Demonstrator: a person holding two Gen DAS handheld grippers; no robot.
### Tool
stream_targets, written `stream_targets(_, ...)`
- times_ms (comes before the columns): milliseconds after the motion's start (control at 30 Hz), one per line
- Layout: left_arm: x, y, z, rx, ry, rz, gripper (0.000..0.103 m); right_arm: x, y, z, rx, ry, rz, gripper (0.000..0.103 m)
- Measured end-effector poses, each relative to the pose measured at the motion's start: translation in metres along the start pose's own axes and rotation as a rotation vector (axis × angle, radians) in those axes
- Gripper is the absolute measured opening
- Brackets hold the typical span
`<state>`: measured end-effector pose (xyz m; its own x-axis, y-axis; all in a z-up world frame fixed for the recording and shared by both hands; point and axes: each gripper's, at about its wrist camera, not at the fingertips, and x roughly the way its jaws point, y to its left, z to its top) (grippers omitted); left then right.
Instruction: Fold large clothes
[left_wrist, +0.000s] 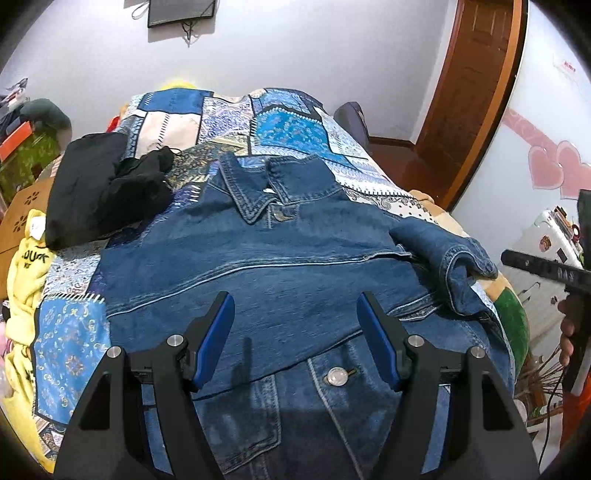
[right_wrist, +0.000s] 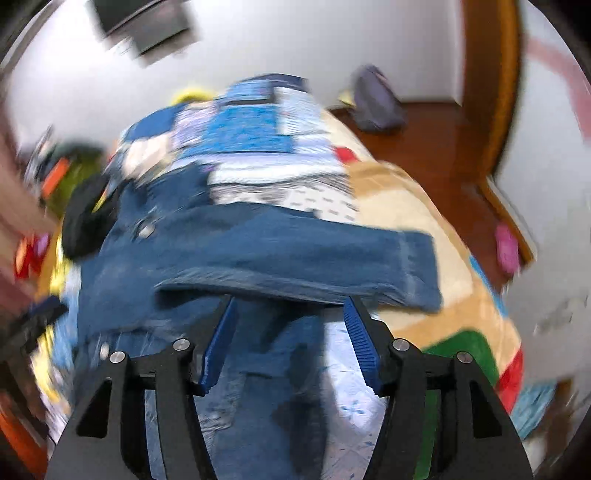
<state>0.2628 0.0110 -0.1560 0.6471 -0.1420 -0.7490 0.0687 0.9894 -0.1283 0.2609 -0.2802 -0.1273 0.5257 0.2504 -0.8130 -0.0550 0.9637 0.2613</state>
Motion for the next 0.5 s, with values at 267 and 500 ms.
stream_targets(267, 0.016, -0.012, 0.000, 0.025, 0.033, 0.001, 0.068, 0.058, -0.079, -0.008, 0.411, 0.100, 0.092, 0.057)
stream_targets(500, 0.033, -0.009, -0.002, 0.015, 0.073, 0.011, 0.068, 0.086, -0.101, -0.004, 0.588, 0.070, 0.158, 0.057)
